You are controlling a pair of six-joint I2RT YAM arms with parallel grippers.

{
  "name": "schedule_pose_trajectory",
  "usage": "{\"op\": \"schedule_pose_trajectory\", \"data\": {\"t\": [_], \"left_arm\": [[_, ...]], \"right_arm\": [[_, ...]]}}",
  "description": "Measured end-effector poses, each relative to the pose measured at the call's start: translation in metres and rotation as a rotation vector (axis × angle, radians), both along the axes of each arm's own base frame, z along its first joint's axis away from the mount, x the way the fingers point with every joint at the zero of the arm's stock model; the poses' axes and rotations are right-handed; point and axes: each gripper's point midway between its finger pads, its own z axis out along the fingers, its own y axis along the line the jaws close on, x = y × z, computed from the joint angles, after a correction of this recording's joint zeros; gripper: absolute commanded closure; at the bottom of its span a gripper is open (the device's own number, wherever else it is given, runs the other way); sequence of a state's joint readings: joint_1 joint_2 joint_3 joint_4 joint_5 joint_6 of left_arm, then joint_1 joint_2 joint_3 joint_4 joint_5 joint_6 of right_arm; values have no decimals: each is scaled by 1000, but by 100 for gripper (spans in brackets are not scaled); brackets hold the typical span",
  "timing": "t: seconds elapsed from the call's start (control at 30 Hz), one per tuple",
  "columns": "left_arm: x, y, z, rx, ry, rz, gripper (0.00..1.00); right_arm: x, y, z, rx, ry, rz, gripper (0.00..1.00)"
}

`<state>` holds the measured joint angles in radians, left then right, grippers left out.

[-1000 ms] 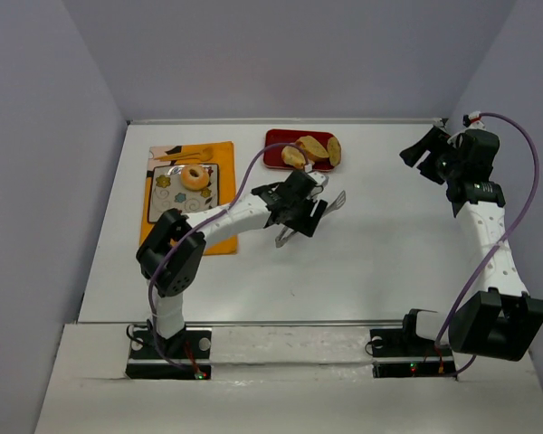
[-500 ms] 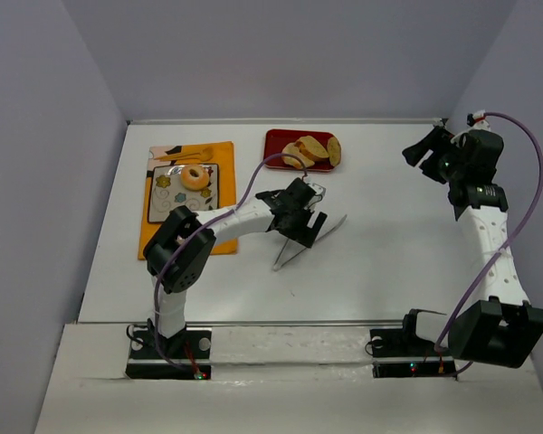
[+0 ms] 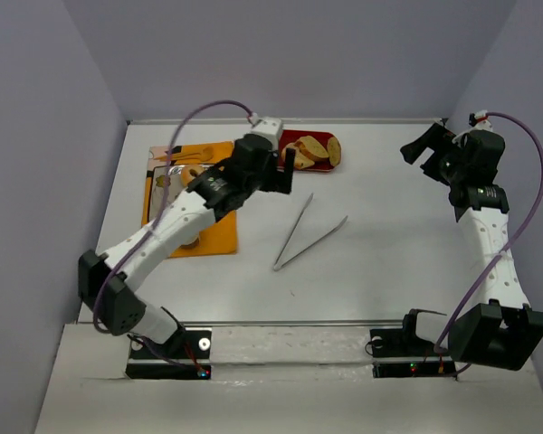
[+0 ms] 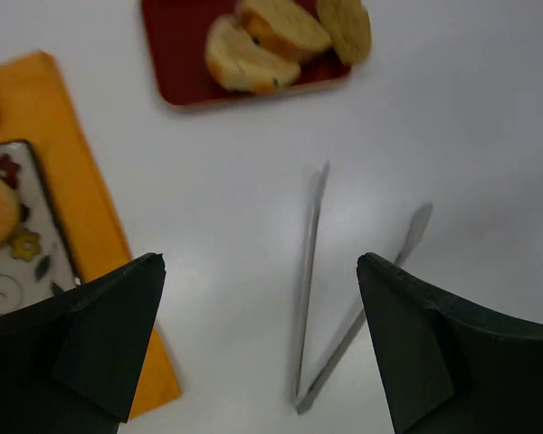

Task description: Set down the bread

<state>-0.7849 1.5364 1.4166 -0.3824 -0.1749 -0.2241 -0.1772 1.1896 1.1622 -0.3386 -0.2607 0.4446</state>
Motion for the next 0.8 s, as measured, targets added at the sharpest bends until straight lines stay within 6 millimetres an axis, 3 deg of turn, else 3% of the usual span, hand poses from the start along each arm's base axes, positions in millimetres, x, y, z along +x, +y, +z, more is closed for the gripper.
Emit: {"op": "schedule_pose_trajectory", "data": {"t": [0.03, 0.13, 0.2, 0.27, 0.4, 0.53, 0.67, 0.8], "left_arm": [[8, 13, 24, -44, -53, 57, 1], [25, 85, 108, -210, -249, 297, 1], [23, 130, 137, -280, -336, 419, 1], [14, 165, 152, -331, -396, 518, 1], [-4, 207, 147, -362, -422, 650, 1], [-5, 235, 120, -327, -382, 754, 1], [-6, 248, 99, -296, -343, 809, 1], [-10, 252, 98, -303, -346, 822, 1]], "right_arm": [[0, 0, 0, 3, 0, -1, 0], [0, 0, 0, 4, 1, -1, 0], [0, 0, 0, 4, 1, -1, 0], [0, 0, 0, 3, 2, -3, 0], [0, -3, -1, -2, 3, -19, 0], [1, -7, -1, -8, 6, -45, 0], [1, -9, -1, -11, 6, -53, 0], [1, -11, -2, -16, 7, -62, 0]]}}
